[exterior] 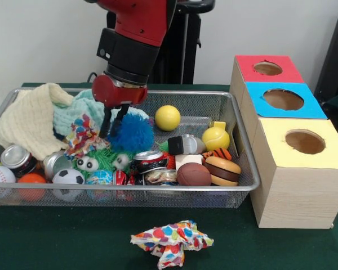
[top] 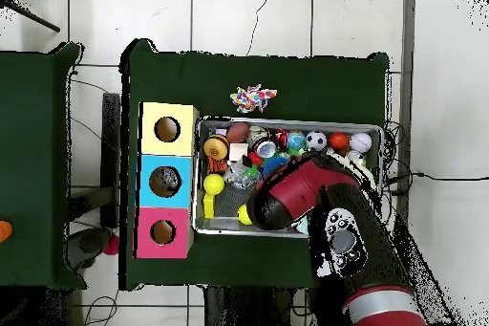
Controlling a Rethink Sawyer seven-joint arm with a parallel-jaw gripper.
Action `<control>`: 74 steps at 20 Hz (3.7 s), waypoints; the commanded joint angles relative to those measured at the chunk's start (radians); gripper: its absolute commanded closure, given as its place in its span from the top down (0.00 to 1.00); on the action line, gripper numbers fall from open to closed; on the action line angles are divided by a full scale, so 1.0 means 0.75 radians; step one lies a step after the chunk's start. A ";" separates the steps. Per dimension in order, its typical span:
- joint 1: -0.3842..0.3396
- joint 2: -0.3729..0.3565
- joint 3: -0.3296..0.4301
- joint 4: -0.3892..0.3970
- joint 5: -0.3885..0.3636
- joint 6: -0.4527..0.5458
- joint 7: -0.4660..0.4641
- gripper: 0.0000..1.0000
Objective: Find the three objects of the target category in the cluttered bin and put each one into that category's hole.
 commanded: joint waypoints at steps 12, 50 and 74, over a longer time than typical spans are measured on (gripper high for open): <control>-0.242 -0.062 0.163 0.132 0.371 -0.027 0.119 1.00; -0.379 0.253 0.185 0.353 1.000 -0.743 0.152 1.00; -0.276 0.622 -0.010 0.197 0.962 -0.847 0.133 1.00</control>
